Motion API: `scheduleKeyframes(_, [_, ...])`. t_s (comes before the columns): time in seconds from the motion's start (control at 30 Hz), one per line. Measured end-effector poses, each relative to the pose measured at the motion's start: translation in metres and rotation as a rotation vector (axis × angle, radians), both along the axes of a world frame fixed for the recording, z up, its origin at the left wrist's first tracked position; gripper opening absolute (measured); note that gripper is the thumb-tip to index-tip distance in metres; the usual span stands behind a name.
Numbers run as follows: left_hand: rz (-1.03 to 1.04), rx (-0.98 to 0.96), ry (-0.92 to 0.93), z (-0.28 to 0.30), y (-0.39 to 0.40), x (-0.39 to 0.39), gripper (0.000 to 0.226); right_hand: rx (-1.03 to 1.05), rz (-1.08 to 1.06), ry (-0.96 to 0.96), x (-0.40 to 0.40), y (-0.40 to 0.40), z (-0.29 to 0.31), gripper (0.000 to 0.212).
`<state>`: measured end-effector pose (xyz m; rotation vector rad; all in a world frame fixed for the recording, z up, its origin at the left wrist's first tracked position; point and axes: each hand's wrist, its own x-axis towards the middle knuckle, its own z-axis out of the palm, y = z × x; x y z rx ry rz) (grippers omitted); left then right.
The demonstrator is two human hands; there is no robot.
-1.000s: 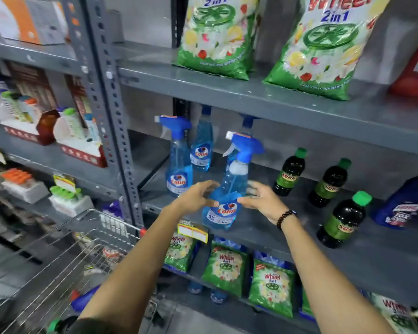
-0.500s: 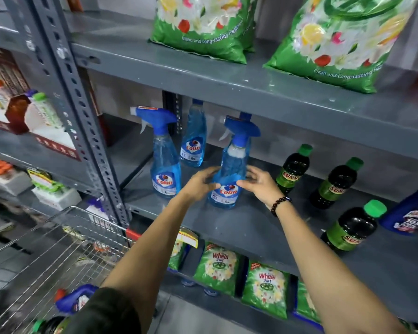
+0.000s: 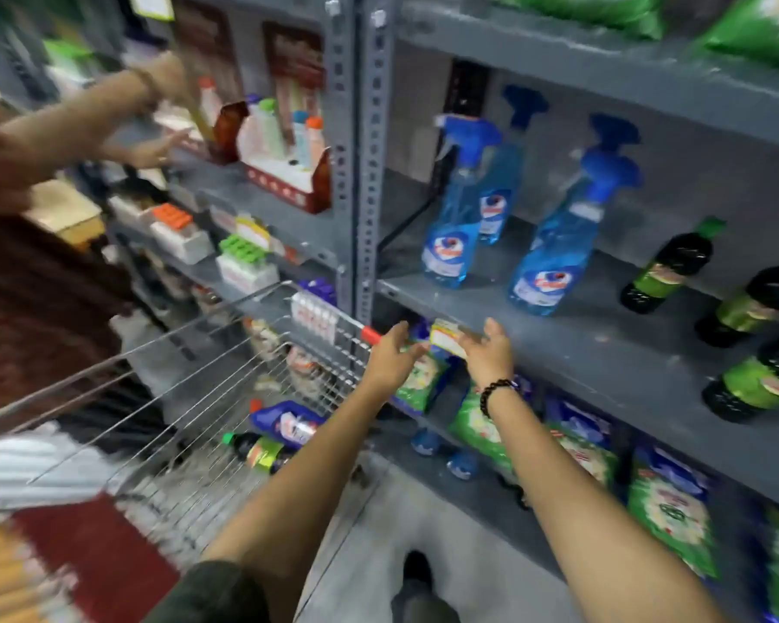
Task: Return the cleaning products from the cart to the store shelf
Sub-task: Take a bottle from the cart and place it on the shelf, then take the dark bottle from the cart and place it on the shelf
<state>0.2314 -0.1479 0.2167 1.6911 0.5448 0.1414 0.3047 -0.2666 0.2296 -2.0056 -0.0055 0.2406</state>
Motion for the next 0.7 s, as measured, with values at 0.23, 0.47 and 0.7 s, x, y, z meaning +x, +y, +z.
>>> scheduleKeyframes(0.23, [0.381, -0.126, 0.196, -0.066, 0.085, -0.130, 0.042, -0.140, 0.562, 0.083, -0.086, 0.136, -0.049, 0.045])
scheduleKeyframes(0.47, [0.753, -0.406, 0.321, -0.133, 0.140, -0.185, 0.019, -0.347, 0.865, 0.382, -0.097, 0.230, -0.132, 0.024])
scheduleKeyframes(0.7, [1.126, -0.896, 0.356, -0.250, 0.154, -0.183, 0.036, -0.682, 1.101, 0.479, -0.090, 0.273, -0.256, 0.039])
